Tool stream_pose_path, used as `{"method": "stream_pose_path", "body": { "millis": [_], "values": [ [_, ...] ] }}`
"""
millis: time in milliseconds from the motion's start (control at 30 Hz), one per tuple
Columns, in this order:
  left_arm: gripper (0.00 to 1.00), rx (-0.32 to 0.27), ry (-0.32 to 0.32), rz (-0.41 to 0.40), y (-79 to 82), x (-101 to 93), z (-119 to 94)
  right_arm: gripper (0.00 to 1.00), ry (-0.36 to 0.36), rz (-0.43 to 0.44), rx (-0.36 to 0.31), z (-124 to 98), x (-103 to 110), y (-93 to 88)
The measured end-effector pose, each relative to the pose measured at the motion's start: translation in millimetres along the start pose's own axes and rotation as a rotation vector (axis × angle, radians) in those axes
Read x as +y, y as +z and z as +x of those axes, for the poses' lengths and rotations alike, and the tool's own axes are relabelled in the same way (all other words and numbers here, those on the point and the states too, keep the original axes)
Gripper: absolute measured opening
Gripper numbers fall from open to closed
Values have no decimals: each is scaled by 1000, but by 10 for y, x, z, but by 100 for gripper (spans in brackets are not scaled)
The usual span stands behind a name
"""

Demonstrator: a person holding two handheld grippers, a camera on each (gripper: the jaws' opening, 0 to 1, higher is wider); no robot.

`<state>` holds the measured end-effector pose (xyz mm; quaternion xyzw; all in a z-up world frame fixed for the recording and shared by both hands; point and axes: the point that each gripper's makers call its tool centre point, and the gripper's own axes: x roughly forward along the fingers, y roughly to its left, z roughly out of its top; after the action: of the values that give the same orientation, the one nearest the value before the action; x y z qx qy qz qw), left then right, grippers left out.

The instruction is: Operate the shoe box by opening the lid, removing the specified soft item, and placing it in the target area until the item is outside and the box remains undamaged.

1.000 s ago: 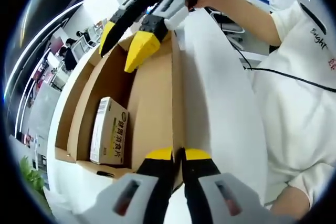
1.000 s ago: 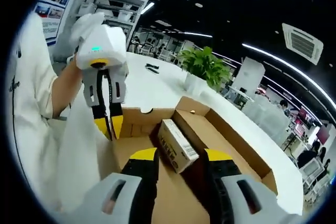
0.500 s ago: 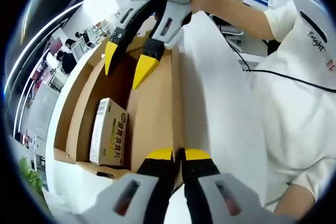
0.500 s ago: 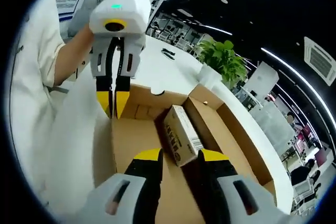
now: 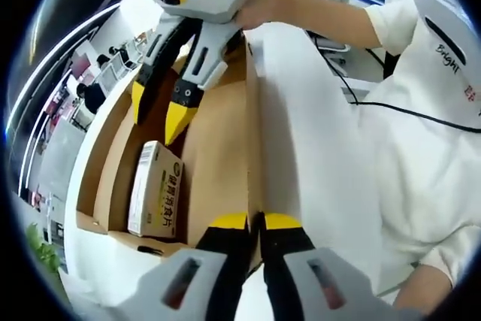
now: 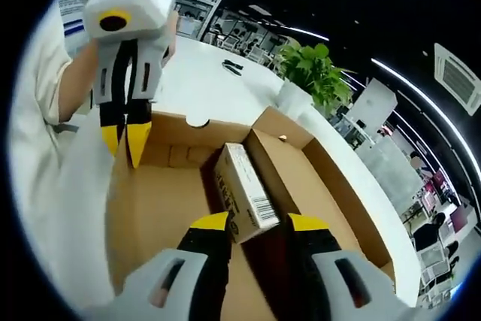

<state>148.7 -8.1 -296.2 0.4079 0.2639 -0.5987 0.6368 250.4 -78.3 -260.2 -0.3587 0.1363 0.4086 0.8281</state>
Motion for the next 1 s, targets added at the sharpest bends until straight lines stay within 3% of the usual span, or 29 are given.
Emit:
{"method": "stream_pose_path", "body": {
  "millis": [467, 667, 800, 833, 1000],
  "values": [
    [4, 5, 6, 9, 1, -9, 3, 27, 12, -69, 72, 300, 65, -80],
    [4, 3, 6, 5, -2, 0, -1, 26, 1, -151, 111, 301, 70, -132],
    [4, 9, -4, 5, -3, 3, 2, 23, 24, -103, 106, 253, 101, -112],
    [4, 9, -3, 8, -3, 4, 2, 22, 32, -51, 104, 230, 115, -104],
    [4, 4, 1, 12, -1, 7, 3, 21, 98, -20, 134, 188, 143, -94]
  ]
}}
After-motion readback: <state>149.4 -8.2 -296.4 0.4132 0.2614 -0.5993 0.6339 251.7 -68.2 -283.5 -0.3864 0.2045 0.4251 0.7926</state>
